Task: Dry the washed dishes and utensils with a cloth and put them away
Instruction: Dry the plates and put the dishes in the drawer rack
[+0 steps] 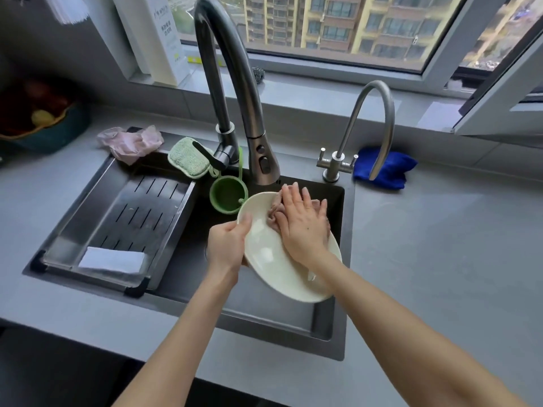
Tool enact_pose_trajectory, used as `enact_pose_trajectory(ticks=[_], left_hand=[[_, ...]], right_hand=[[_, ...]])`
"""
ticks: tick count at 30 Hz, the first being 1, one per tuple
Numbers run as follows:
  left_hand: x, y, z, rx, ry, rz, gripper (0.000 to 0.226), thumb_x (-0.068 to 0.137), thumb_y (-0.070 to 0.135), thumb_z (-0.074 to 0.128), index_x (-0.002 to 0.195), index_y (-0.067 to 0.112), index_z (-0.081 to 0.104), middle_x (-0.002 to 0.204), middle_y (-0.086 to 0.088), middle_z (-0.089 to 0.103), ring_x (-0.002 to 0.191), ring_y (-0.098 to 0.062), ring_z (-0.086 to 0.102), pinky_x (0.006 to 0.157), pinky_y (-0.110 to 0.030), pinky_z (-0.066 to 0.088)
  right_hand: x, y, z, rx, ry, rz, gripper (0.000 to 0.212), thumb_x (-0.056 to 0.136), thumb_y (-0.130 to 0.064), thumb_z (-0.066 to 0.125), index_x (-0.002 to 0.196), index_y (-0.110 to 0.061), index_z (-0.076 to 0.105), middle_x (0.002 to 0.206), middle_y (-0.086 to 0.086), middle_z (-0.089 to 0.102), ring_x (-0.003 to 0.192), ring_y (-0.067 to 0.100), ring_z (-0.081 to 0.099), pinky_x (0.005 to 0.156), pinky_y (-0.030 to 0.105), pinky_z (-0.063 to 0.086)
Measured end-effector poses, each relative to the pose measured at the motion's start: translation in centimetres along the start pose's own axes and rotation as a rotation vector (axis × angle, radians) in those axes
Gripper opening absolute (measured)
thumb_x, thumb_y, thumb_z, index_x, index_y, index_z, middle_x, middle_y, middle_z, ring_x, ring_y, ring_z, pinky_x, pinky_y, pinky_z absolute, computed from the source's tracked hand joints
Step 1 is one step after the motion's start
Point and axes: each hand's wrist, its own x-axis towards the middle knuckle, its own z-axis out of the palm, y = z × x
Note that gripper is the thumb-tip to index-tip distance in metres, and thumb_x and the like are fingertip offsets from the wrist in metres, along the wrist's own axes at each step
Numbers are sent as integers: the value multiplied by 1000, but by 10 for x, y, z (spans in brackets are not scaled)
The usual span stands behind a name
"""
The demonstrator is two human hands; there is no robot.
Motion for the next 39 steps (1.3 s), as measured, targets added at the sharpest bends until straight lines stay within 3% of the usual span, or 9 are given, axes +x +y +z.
enact_pose_trajectory(ticks=[4,8,13,19,22,24,30,35,39], left_hand=[[1,1,11,-8,122,62,46,91,21,58,46,11,52,44,5,49,53,-17,46,54,-28,35],[3,-4,9,-65,170,-31,36,91,18,58,59,0,57,55,-3,58,56,-19,57,58,-30,46],[11,-10,-13,-66,48,-104,31,84,24,63,74,-5,62,75,-16,56,72,-25,51,66,-37,41],[7,1,-27,18,-271,-3,47,85,25,64,81,-21,60,77,-24,60,69,-29,54,66,-38,39],[3,6,-26,47,-449,-5,40,88,24,61,83,-15,66,79,-28,66,67,-30,62,64,-34,45],[-1,8,-21,49,-510,2,39,81,29,65,77,-10,68,72,-20,68,60,-26,63,57,-28,47],[-4,4,-1,-39,-339,21,33,90,16,57,71,-9,68,66,-16,65,58,-23,59,55,-27,44],[8,-3,4,-122,-101,-93,25,91,15,58,74,0,68,68,-8,70,65,-25,65,65,-34,52],[4,-7,12,-116,-114,-142,25,91,17,57,78,-1,67,87,-20,67,80,-31,62,75,-44,47]], right_hand=[[-28,-15,2,224,-159,285,54,99,-42,15,148,-20,23,158,3,17,146,26,13,114,60,3],[-73,-49,-36,595,-442,-66,43,103,-29,19,142,-19,34,155,0,25,143,20,20,114,46,9],[-100,4,-40,276,-542,-429,46,102,-41,20,149,-42,17,156,-23,1,146,5,2,118,38,-6],[-70,62,-32,-112,-99,-479,61,84,-24,50,142,-36,35,152,13,33,140,36,30,104,71,25],[-37,58,-62,97,-59,-353,105,72,-11,70,146,-49,7,159,7,17,143,28,25,108,52,34],[-21,52,-82,296,-183,-238,110,71,-12,71,139,-61,0,151,0,38,125,23,49,96,35,45],[-21,64,-85,891,-305,112,97,71,10,68,146,-40,31,118,-1,60,78,12,61,65,25,54],[-67,74,-71,1014,-185,366,81,77,7,65,143,-31,37,109,3,65,88,20,67,71,36,58],[-81,74,-81,597,162,369,81,80,-5,66,147,-34,30,127,-1,58,98,19,61,83,35,53]])
